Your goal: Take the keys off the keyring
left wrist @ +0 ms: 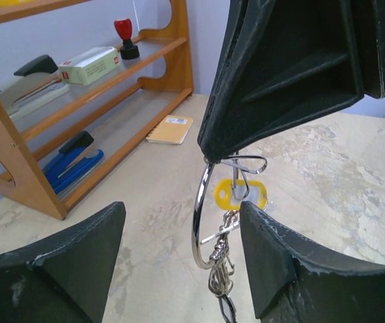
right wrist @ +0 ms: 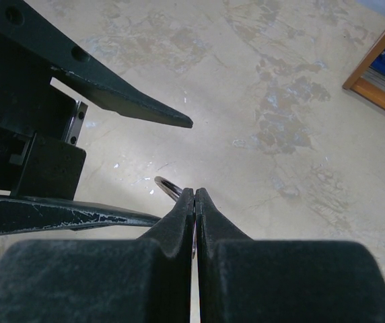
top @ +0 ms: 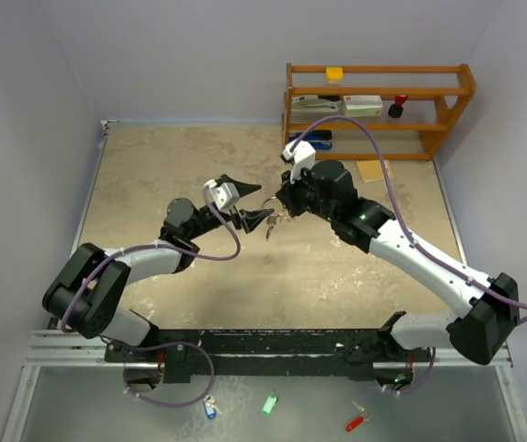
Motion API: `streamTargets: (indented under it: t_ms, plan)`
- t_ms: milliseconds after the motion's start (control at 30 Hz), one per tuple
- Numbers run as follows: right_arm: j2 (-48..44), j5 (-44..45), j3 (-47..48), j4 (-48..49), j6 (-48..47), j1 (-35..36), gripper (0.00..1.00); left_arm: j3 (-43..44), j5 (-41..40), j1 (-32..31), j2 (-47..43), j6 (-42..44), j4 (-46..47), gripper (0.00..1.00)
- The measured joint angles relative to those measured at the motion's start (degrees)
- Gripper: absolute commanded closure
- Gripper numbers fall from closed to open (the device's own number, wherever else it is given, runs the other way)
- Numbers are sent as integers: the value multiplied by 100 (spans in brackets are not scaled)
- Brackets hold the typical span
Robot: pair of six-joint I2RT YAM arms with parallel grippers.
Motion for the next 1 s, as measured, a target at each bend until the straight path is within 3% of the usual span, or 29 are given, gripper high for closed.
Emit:
streamTargets:
  t_ms: [100, 233, 400, 467, 533, 567, 867, 900, 967, 1000]
  plan:
    - [-17, 0, 0, 0, 0, 9, 100, 70, 48, 0, 83, -50, 92, 38]
    - [-48, 2, 0, 17, 0, 24, 100, 81, 125, 0, 273, -208, 289, 54]
    - [-63, 0, 0, 39, -2, 37, 100, 81, 234, 0, 514, -415, 487, 66]
    - [-63, 0, 0, 39, -2, 37, 100, 83, 262, 0, 590, -490, 590, 75]
    - [-63, -2, 0, 42, -2, 37, 100, 105, 319, -2, 675, -599, 726, 96]
    - [-63, -2, 0, 42, -2, 39, 100, 125, 345, -2, 708, -660, 785, 100]
    - [-79, 4, -44, 221, -13, 37, 100, 243, 498, -17, 994, -1182, 1399, 100]
    - [-92, 7, -72, 269, -17, 37, 96, 243, 472, -22, 986, -1191, 1375, 100]
    - [-122, 11, -122, 332, -31, 37, 75, 243, 378, -28, 885, -1121, 1163, 100]
    - [-149, 13, -173, 389, -46, 37, 72, 243, 264, -42, 739, -994, 870, 100]
